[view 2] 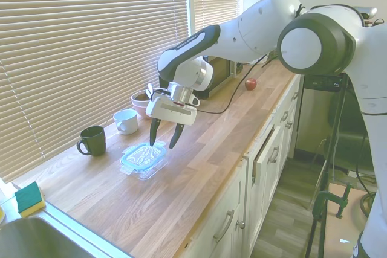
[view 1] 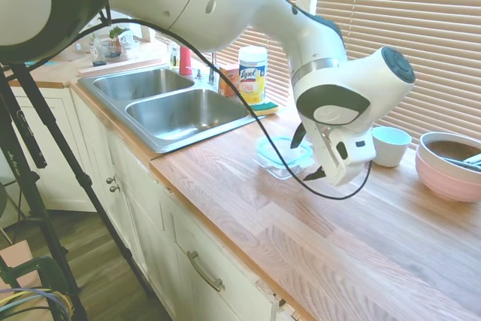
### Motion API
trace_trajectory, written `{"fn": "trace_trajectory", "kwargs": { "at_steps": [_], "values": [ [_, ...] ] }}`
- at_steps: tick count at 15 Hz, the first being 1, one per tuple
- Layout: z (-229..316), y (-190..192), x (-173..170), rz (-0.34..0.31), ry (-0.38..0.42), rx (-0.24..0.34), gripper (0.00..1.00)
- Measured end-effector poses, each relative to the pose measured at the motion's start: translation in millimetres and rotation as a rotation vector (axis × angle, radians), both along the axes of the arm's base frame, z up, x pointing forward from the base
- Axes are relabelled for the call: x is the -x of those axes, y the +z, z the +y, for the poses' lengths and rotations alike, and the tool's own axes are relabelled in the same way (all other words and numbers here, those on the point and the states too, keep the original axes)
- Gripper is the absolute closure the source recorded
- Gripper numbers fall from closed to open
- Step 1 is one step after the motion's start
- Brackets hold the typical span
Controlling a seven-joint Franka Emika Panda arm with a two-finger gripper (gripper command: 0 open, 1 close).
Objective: Uncover the lid of the food container
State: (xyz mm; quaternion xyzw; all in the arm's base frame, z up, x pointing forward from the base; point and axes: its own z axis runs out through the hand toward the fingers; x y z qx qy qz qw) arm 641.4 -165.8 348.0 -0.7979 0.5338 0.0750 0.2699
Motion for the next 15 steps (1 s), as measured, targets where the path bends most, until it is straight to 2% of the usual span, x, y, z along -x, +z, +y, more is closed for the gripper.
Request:
{"fn": "trace_trajectory", "kwargs": {
  "at_steps": [6, 12, 13, 15],
  "values": [
    [-17, -7, 2, 0.001, -0.036, -0.032, 0.00],
    [-26, -12, 6, -0.017, -0.035, -0.086, 0.00],
    [-23, -14, 5, -0.018, -0.032, -0.095, 1.00],
    [-19, -19, 3, -0.018, -0.028, -0.105, 1.00]
  ]
}}
